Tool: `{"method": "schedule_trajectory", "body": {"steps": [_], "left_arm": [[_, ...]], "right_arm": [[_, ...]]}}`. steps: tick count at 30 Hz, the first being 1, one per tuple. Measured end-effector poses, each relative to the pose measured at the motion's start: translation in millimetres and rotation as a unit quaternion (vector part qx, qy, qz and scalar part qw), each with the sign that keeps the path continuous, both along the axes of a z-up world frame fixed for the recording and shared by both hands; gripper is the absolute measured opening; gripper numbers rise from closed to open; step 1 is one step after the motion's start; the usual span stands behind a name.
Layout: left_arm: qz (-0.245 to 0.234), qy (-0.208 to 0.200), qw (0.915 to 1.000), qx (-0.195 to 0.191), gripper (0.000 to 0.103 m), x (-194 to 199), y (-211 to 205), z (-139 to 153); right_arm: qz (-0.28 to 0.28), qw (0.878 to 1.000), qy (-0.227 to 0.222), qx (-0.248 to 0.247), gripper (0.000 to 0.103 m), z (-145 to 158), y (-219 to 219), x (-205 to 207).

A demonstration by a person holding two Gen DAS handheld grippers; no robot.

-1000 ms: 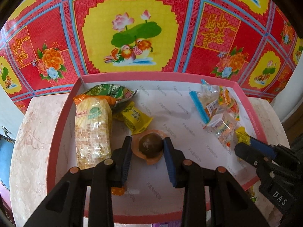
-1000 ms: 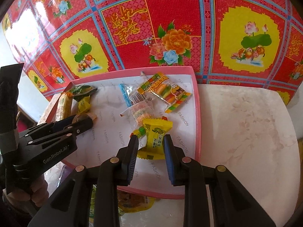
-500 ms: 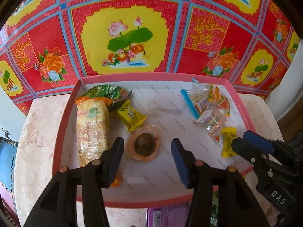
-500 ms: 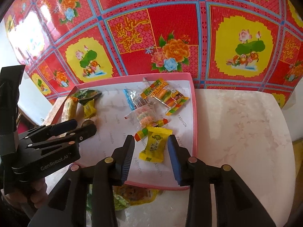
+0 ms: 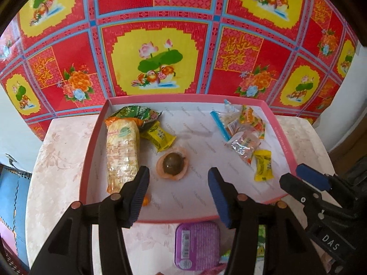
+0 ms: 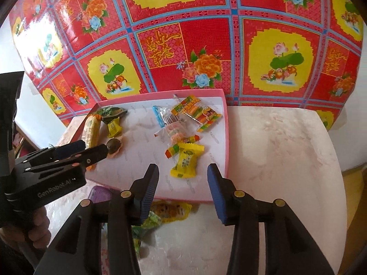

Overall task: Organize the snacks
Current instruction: 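Withdraw both tools from the box toward the purple tin and green bag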

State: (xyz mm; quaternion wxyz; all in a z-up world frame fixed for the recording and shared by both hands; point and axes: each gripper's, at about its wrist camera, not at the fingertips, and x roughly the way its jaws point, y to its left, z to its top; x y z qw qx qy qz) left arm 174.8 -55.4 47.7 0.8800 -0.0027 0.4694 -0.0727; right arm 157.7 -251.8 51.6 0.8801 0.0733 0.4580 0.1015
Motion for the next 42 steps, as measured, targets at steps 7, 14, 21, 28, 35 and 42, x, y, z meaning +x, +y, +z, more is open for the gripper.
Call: {"method": "schedule_trajectory", "body": {"steps": [7,14,21,28,35,42], "left_arm": [[0.003,-0.005,1.0000,-0.003,0.056,-13.6,2.9,7.9],[0.008,-0.008,0.9999,-0.006,0.056,-25.5,2.6,9.1],[0.012,0.001,0.9999,-0.009,0.056,-36.1,7.8,6.5],[0.009,0.012,0.9998,-0.012,0.056,-41.9,8.7,1.5],[0.005,0.023,0.9996,-0.012,0.056,-49.0,7.6,-8.1],[0.000,0.040,0.9991,-0.011,0.056,-53.1,3.5,-18.9]], "right_arm": [[-0.010,1.000,-0.002,0.001,0.046,7.5,-6.0,-15.3],[-0.017,1.000,-0.004,0.000,0.046,10.4,-10.5,-30.5],[-0.020,1.000,0.006,-0.003,0.048,5.7,-16.3,-47.6],[-0.033,0.999,0.017,-0.004,0.048,-0.1,-29.2,-61.8],[-0.048,0.999,0.023,-0.003,0.048,-4.7,-40.3,-69.8],[-0.044,0.999,0.026,0.003,0.048,-8.2,-39.0,-71.5]]}}
